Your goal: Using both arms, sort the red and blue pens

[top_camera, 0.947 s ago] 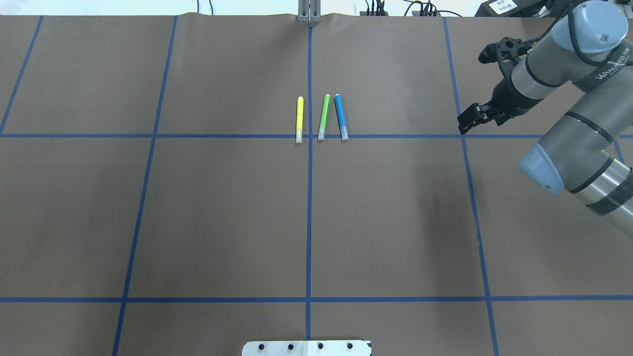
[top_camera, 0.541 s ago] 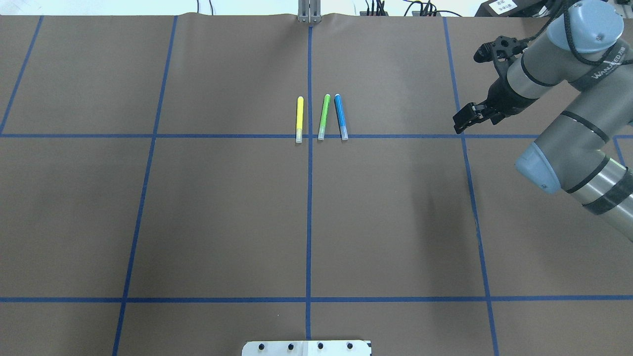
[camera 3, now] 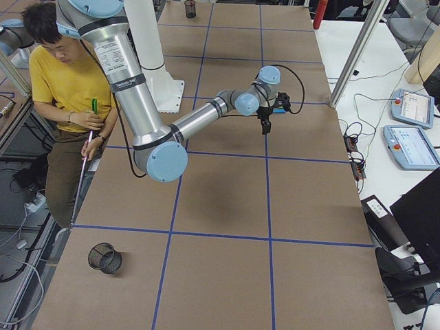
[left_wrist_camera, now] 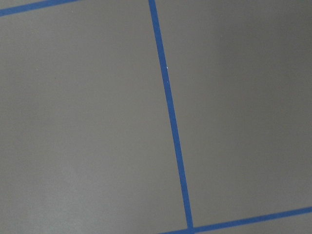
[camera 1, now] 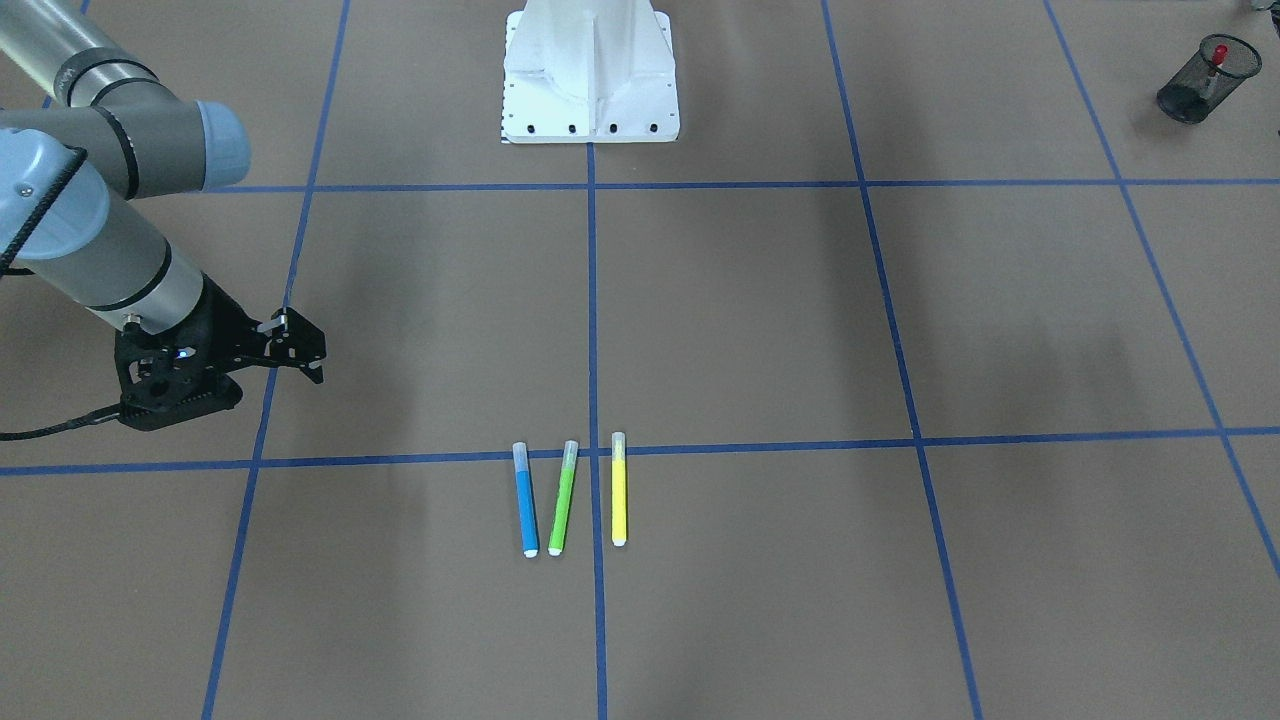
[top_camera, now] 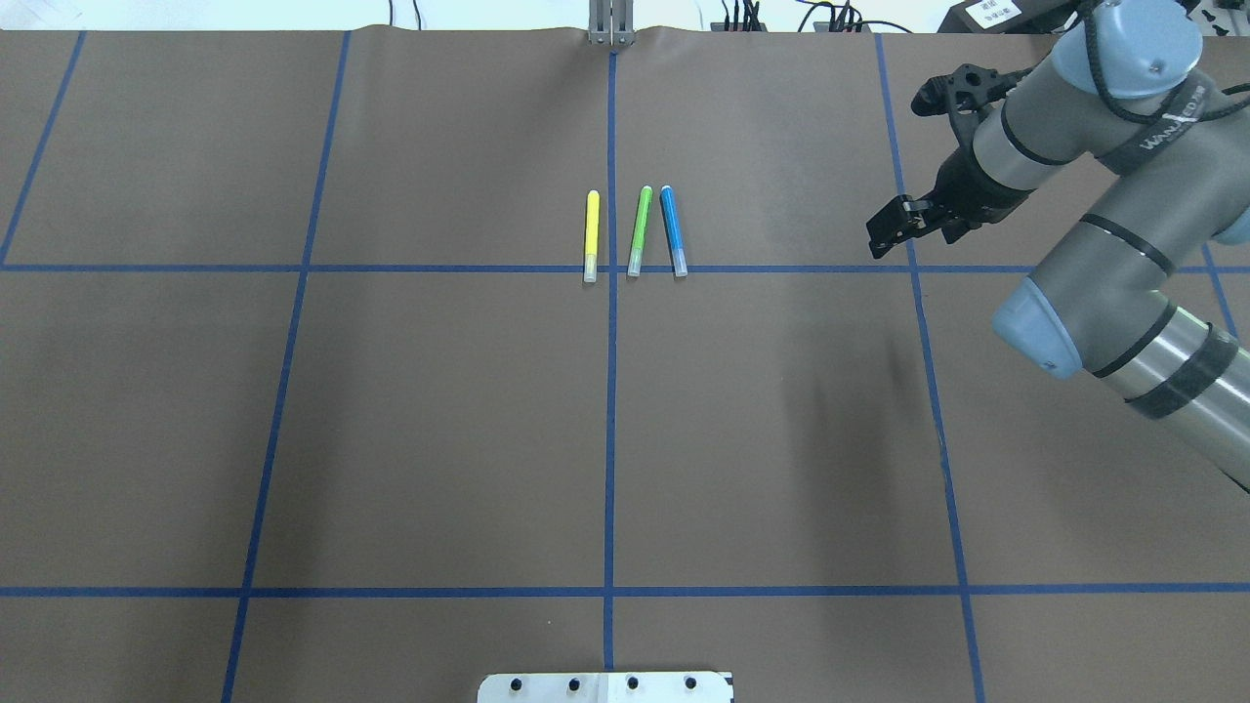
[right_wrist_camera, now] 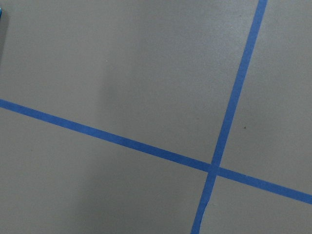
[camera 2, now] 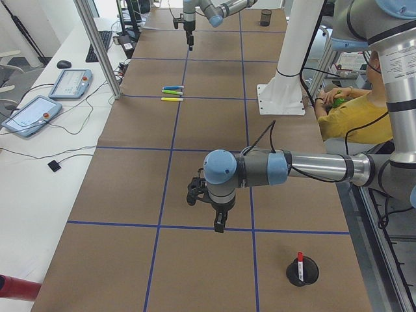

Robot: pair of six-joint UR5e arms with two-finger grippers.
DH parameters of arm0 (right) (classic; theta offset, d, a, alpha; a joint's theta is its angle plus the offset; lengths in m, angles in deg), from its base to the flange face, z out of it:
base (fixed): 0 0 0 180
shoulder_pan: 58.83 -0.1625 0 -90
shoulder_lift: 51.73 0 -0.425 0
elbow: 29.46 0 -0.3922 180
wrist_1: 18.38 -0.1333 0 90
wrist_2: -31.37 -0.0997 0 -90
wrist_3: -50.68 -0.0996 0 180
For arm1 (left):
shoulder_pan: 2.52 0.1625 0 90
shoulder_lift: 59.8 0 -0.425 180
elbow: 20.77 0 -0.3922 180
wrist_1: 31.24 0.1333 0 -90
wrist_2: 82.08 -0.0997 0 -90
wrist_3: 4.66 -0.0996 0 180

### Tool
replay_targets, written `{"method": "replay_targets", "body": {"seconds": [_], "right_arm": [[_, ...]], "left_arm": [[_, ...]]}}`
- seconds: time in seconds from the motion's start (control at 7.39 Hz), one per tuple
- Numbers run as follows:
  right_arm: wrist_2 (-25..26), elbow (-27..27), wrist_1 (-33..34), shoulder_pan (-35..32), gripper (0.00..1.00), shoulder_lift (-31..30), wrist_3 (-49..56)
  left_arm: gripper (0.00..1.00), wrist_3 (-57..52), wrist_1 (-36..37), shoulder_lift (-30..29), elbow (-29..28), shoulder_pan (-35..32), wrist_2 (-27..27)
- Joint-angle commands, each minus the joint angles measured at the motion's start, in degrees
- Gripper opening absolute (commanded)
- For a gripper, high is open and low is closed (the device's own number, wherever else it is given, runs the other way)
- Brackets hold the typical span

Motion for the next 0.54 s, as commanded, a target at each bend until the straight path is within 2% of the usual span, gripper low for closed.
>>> {"method": "replay_targets", "body": {"seconds": [0.0,0.14,0.41], "right_arm": [[-0.04,-5.87,0.62,2.45,0.99,7.14,-8.79],[0.13,-10.52,1.93,3.25,0.99,11.61,-12.39],[4.43,-19.48,2.29,5.62,0.99,20.31,-16.89]], "left_arm": [[1.0,2.76,-1.07,-1.08,-0.39,-0.09,0.21],[1.0,2.67,-1.07,-1.0,-0.39,-0.09,0.29],[1.0,2.58,-1.07,-0.82,-0.31,-0.09,0.3]]}}
